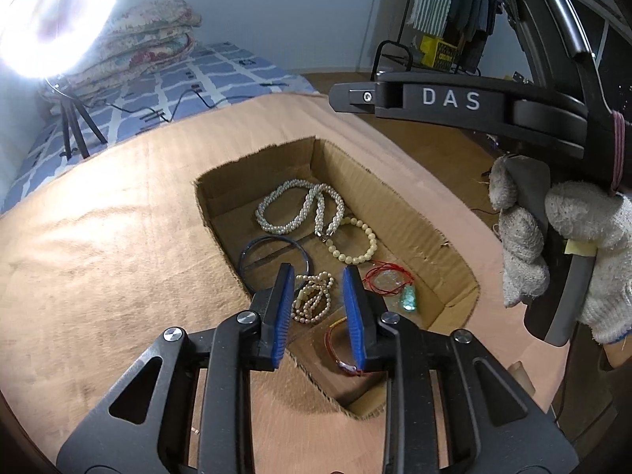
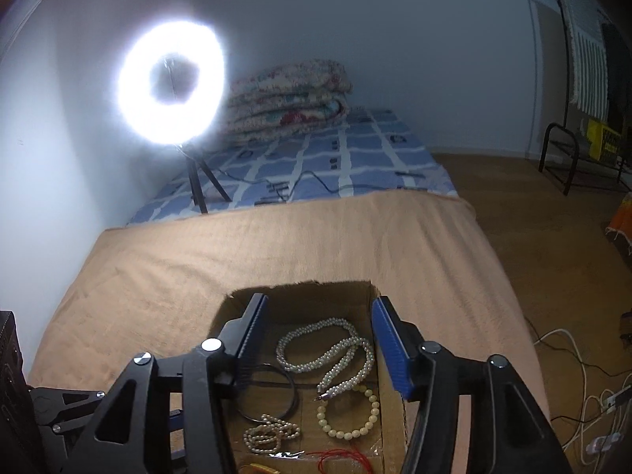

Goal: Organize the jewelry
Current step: 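Move both open tools from the box to the pearl earrings on the blanket, then grasp one pearl earring with the left tool while the right tool grasps the other earring, then carry both pearl earrings over the cardboard box with both tools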

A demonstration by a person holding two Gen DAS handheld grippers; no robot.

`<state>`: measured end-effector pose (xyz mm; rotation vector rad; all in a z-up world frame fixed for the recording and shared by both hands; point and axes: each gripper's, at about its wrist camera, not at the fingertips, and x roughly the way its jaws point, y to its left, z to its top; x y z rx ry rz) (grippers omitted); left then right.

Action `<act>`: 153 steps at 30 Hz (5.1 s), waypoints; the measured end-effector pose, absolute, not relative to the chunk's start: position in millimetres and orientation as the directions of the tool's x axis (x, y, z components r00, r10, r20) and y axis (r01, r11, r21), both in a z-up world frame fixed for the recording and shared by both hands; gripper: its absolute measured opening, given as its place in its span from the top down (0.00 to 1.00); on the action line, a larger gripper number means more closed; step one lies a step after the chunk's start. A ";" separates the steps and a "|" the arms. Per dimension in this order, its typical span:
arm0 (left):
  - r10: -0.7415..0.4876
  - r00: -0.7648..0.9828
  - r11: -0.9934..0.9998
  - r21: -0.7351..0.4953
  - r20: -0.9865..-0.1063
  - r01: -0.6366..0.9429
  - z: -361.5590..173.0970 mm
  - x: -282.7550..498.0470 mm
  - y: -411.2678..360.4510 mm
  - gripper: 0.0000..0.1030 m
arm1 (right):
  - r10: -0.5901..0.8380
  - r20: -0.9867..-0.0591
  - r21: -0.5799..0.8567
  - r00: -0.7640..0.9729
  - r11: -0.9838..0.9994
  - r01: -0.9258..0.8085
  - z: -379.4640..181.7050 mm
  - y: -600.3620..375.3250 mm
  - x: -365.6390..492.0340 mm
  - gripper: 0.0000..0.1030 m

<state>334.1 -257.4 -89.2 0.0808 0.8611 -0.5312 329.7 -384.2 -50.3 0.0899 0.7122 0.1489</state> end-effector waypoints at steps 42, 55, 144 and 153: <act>-0.361 0.551 0.926 -0.218 -0.752 0.309 -106.6 262.8 -33.9 0.63 | 0.381 -0.673 0.119 0.634 0.901 -0.416 -52.4 -226.2 176.2 0.46; -0.379 0.435 0.903 -0.224 -0.817 0.366 -157.0 268.3 -67.9 0.73 | 0.319 -0.791 0.032 0.522 0.874 -0.485 -142.6 -188.9 191.3 0.71; -0.483 0.528 0.849 -0.225 -0.699 0.478 -89.2 316.8 -175.2 0.94 | 0.210 -0.699 0.079 0.683 0.973 -0.218 -72.0 -354.8 194.7 0.94; -0.476 0.539 0.848 -0.201 -0.695 0.490 -86.9 350.6 -219.2 0.94 | 0.201 -0.702 0.092 0.683 0.977 -0.193 -78.1 -367.7 199.3 0.94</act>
